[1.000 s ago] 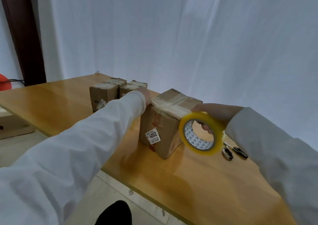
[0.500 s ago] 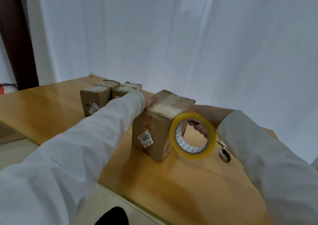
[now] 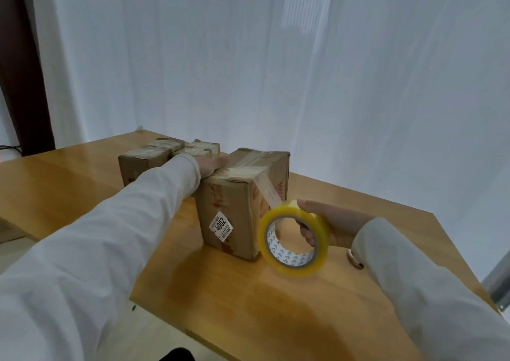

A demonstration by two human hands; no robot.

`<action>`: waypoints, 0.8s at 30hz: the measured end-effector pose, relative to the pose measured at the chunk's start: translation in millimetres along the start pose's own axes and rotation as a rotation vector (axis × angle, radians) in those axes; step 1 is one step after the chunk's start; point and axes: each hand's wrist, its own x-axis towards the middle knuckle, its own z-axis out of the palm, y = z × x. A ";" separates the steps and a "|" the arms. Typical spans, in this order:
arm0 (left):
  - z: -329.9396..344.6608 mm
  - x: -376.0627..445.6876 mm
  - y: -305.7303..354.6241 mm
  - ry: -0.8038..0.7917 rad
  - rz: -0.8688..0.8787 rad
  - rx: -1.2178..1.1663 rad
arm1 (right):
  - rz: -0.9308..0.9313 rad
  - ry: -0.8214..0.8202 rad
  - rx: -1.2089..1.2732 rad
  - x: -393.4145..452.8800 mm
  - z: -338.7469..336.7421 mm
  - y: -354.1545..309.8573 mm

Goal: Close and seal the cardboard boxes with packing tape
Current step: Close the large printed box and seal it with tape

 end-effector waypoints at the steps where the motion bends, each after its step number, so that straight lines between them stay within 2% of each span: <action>1: -3.4 0.7 -4.9 -0.015 -0.009 -0.024 | -0.013 0.002 0.004 -1.1 0.0 -4.4; 5: -4.7 7.5 -10.1 -0.011 -0.043 -0.052 | -0.032 0.151 -0.227 11.5 5.4 -27.9; 9: -4.4 9.0 -2.9 0.026 -0.023 0.067 | 0.006 0.193 -0.360 28.3 14.7 -43.3; 13: -11.3 17.1 -31.9 -0.019 -0.124 -0.187 | -0.065 0.220 -0.313 35.2 12.2 -41.8; 15: -12.7 15.4 -45.3 0.004 -0.152 -0.326 | -0.177 0.121 -0.196 29.3 10.2 -38.7; 17: -9.6 17.8 -59.5 0.013 -0.199 -0.424 | -0.274 -0.077 0.049 20.9 9.7 -39.9; 19: -1.6 23.2 -72.0 0.003 -0.230 -0.528 | -0.352 -0.168 0.075 18.6 10.9 -48.1; 22: 7.6 23.7 -86.4 -0.041 -0.248 -0.645 | -0.380 0.020 -0.200 28.7 17.6 -66.5; 24: 10.4 21.7 -90.5 -0.027 -0.247 -0.609 | -0.395 0.116 -0.270 36.9 23.0 -77.2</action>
